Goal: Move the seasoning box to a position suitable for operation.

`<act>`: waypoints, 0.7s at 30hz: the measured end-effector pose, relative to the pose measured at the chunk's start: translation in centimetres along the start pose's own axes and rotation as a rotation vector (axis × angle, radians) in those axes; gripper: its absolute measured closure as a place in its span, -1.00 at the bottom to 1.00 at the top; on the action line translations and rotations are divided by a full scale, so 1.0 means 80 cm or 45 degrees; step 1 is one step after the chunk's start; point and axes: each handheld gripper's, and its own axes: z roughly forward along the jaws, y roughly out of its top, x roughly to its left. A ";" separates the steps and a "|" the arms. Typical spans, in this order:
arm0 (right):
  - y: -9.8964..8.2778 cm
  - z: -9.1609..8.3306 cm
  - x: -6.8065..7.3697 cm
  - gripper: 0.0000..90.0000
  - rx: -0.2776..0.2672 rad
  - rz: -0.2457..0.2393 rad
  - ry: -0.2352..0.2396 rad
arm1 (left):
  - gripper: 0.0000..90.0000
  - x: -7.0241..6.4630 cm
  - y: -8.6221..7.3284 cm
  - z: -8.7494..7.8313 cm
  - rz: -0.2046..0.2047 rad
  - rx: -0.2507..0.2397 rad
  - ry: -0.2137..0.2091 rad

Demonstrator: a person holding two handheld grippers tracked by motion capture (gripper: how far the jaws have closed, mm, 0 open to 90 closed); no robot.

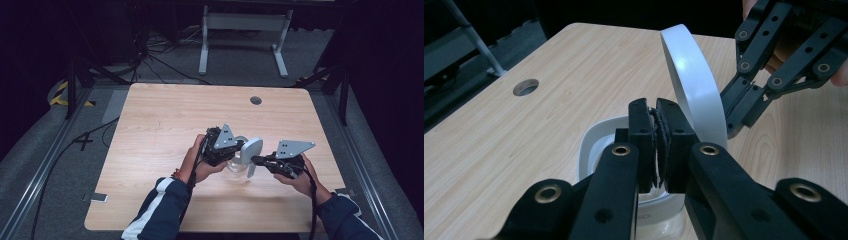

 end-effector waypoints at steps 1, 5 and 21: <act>0.000 -0.001 0.000 1.00 0.000 0.002 -0.001 | 0.91 -0.001 0.001 0.000 0.000 0.005 -0.003; -0.002 -0.002 -0.001 1.00 0.003 0.001 -0.006 | 0.91 -0.005 0.003 0.002 0.022 0.010 -0.018; -0.009 -0.010 -0.001 1.00 0.018 0.012 -0.017 | 0.94 -0.011 0.007 0.006 0.059 0.031 -0.052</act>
